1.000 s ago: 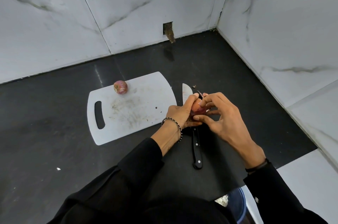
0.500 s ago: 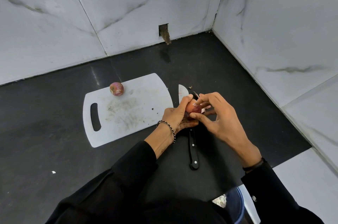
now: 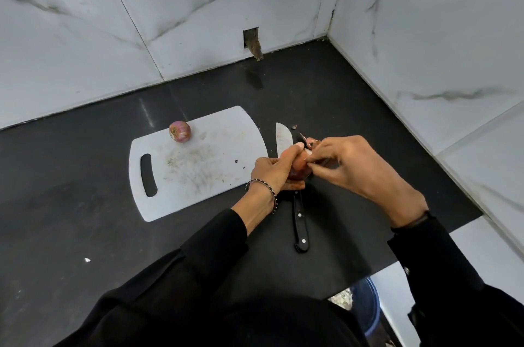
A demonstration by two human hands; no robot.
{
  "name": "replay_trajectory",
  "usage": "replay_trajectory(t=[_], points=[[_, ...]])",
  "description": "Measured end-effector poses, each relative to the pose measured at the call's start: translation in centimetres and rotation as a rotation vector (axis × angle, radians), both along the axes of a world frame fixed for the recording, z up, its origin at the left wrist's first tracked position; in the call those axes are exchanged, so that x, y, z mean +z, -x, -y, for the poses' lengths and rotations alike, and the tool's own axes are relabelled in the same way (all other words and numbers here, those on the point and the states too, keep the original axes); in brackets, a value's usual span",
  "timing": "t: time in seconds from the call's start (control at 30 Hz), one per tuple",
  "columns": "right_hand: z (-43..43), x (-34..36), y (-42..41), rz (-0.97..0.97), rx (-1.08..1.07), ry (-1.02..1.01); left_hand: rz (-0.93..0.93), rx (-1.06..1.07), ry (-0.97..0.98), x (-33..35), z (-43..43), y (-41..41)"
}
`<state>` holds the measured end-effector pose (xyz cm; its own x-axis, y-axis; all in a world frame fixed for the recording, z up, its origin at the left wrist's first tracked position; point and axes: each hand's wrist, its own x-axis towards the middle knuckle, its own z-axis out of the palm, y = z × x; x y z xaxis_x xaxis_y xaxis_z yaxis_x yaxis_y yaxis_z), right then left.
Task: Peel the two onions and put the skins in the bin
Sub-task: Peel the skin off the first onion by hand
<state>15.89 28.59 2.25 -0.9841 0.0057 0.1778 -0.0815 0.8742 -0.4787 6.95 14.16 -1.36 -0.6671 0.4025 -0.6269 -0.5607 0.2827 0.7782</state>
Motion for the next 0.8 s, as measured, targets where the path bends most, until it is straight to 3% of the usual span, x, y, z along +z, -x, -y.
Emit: replay_trajectory(t=[0.13, 0.33, 0.67, 0.8], points=[[0.4, 0.1, 0.5, 0.081, 0.014, -0.095, 0.04, 0.038, 0.014, -0.2, -0.1, -0.2], [1.5, -1.2, 0.5, -0.015, -0.032, -0.209, 0.149, 0.104, -0.01, 0.0, -0.2, -0.4], [1.3, -2.0, -2.3, -0.167, -0.121, 0.087, 0.265, 0.088, -0.058, 0.5, 0.4, 0.8], [1.4, -2.4, -2.3, -0.251, -0.21, 0.204, 0.335, 0.1, -0.163, 0.8, 0.3, 1.0]])
